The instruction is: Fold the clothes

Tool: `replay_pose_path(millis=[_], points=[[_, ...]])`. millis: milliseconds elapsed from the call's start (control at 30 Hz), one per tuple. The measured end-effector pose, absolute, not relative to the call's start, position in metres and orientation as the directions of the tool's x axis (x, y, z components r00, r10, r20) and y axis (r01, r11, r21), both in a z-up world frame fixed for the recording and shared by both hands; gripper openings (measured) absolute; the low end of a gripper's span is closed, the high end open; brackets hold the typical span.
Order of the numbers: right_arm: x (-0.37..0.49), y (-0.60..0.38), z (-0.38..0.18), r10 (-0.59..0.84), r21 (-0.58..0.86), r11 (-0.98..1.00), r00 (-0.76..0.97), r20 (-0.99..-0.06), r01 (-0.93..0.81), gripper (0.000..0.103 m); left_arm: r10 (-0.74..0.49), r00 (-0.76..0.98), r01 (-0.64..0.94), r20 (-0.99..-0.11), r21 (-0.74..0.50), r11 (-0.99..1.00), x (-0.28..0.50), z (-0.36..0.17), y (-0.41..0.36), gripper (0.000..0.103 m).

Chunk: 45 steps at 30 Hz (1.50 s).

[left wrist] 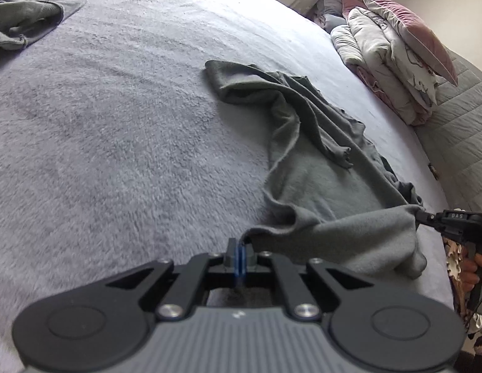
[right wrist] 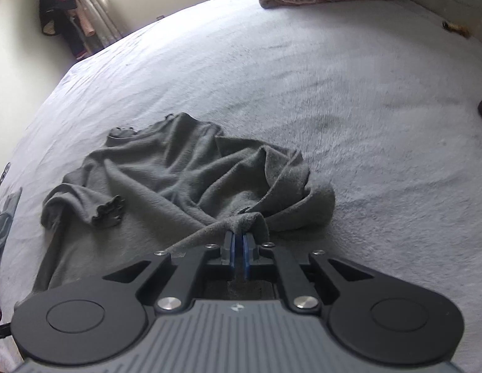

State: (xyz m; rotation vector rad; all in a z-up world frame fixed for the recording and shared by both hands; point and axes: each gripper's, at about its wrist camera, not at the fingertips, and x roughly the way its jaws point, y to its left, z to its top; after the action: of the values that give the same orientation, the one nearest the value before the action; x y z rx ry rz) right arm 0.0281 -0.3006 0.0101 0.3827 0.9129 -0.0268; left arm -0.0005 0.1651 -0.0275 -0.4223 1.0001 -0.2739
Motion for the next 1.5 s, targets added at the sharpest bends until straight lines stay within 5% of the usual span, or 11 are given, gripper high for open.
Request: replay_pose_path(millis=[100, 233, 633, 700, 800, 1200, 1500], points=[[0.027, -0.303, 0.007, 0.146, 0.324, 0.927, 0.615, -0.775, 0.189, 0.013, -0.423, 0.504, 0.031, -0.753, -0.474, 0.88, 0.004, -0.033, 0.165, 0.003], [0.015, -0.311, 0.015, 0.162, 0.341, 0.923, 0.624, -0.765, 0.177, 0.035, -0.444, 0.5, 0.045, -0.743, -0.49, 0.871, 0.002, -0.031, 0.168, 0.011], [-0.039, -0.31, 0.002, 0.306, 0.415, 0.905, 0.53, -0.791, 0.097, 0.038, -0.495, 0.454, 0.12, -0.741, -0.5, 0.858, -0.021, -0.034, 0.173, 0.015], [-0.041, -0.305, -0.005, 0.305, 0.406, 0.909, 0.513, -0.803, 0.095, 0.034, -0.493, 0.461, 0.129, -0.738, -0.494, 0.86, -0.024, -0.034, 0.172, 0.015], [-0.045, -0.301, -0.01, 0.311, 0.406, 0.909, 0.493, -0.812, 0.095, 0.011, -0.483, 0.478, 0.157, -0.733, -0.47, 0.869, -0.029, -0.028, 0.167, 0.007], [-0.102, -0.314, 0.064, 0.263, 0.335, 0.94, 0.475, -0.84, 0.071, 0.009, -0.512, 0.452, 0.164, -0.731, -0.496, 0.853, -0.079, 0.028, 0.176, 0.006], [-0.137, -0.286, 0.027, 0.24, 0.247, 0.969, 0.335, -0.911, -0.025, 0.009, -0.416, 0.399, 0.184, -0.817, -0.374, 0.909, -0.107, 0.015, 0.168, 0.005]])
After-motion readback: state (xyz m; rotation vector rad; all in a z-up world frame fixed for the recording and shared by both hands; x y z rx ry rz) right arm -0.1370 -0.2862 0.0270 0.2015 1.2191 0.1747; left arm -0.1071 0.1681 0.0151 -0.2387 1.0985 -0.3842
